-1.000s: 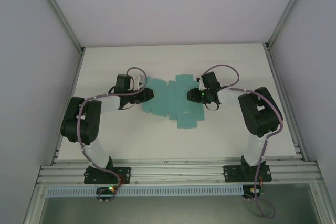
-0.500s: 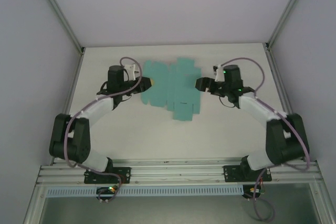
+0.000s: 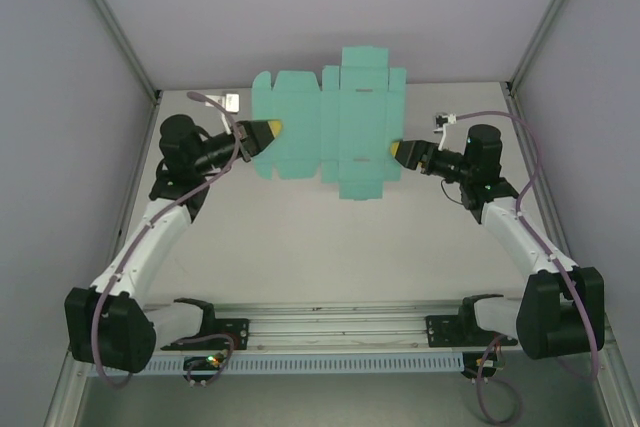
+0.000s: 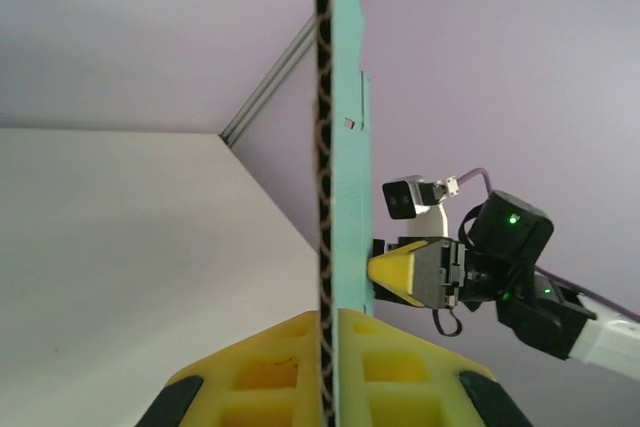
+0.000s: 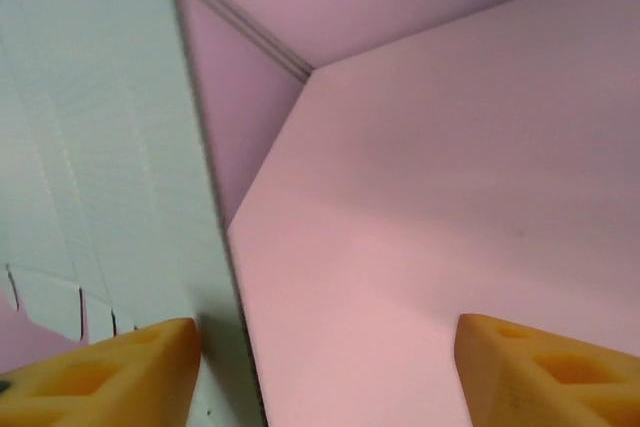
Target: Assemble paper box
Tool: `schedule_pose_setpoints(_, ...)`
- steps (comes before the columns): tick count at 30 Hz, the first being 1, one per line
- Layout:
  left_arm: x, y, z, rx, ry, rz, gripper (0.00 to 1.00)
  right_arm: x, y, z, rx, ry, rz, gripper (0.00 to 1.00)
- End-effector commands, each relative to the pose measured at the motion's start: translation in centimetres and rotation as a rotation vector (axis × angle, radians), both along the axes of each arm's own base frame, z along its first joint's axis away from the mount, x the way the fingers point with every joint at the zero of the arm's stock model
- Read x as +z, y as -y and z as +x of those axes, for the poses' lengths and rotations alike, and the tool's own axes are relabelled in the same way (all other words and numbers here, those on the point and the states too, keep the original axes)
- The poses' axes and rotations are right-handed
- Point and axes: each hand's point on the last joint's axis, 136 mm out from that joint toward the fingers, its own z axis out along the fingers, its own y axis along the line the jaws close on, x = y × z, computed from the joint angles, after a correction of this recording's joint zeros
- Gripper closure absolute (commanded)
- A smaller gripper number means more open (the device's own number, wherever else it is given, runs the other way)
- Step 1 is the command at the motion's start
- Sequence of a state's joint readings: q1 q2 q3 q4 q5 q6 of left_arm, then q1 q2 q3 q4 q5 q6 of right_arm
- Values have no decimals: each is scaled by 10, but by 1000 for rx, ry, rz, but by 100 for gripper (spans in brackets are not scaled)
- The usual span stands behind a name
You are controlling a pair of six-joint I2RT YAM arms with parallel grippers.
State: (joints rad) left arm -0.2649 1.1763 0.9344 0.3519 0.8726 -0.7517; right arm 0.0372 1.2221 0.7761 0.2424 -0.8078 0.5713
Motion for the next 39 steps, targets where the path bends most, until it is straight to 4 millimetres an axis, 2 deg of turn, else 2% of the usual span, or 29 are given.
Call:
schedule_pose_setpoints(1,12,-3,-12,-33,14,-44,100,31,-13,-8,107,82,83,49)
schedule_pose_setpoints(3,11,-5,-12,-24,13,-45,100,34,-14,-8,115,89,96,57)
schedule_pose_setpoints(7,9,-10,-12,-5,13,-53,100,45,-18,-13,159,125,127,64)
schedule_pose_setpoints(10,7,-13,-9,13,6,-62,100,49,-22,-17,194,125,144,77)
schedule_pose_setpoints(12,5,-16,-5,31,-2,-68,100,47,-22,-19,199,117,144,85)
schedule_pose_setpoints(16,-3,-23,3,78,-26,-80,100,40,-24,-24,197,110,123,88)
schedule_pose_setpoints(17,-3,-24,3,82,-22,-84,100,38,-25,-25,198,110,112,91)
schedule_pose_setpoints(18,-5,-25,4,83,-21,-86,100,36,-26,-26,196,108,99,99)
schedule_pose_setpoints(19,-7,-25,4,83,-27,-87,88,36,-27,-26,192,111,78,100)
schedule_pose_setpoints(20,-11,-27,6,88,-37,-79,54,32,-30,-28,199,116,48,100)
schedule_pose_setpoints(21,-18,-31,8,105,-53,-65,5,27,-32,-29,196,118,0,100)
schedule_pose_setpoints(22,-31,-39,13,153,-86,-34,0,17,-32,-28,168,101,-80,100)
schedule_pose_setpoints(24,-68,-62,24,309,-176,81,0,-10,-30,-26,124,56,-267,100)
schedule_pose_setpoints(26,-117,-100,31,545,-286,287,0,-41,-26,-25,94,-2,-458,100)
schedule_pose_setpoints(28,-154,-137,25,711,-392,482,0,-71,-22,-22,70,-34,-613,100)
schedule_pose_setpoints(30,-176,-158,17,781,-477,612,0,-96,-23,-18,76,-41,-733,100)
schedule_pose_setpoints(31,-180,-158,15,775,-495,632,0,-107,-23,-14,75,-43,-781,100)
schedule_pose_setpoints(33,-181,-142,16,695,-492,597,0,-123,-25,-5,76,-33,-882,100)
schedule_pose_setpoints(35,-175,-114,20,586,-455,506,0,-136,-28,5,85,7,-1002,100)
schedule_pose_setpoints(39,-165,-63,33,425,-406,395,0,-144,-44,25,88,219,-1209,100)
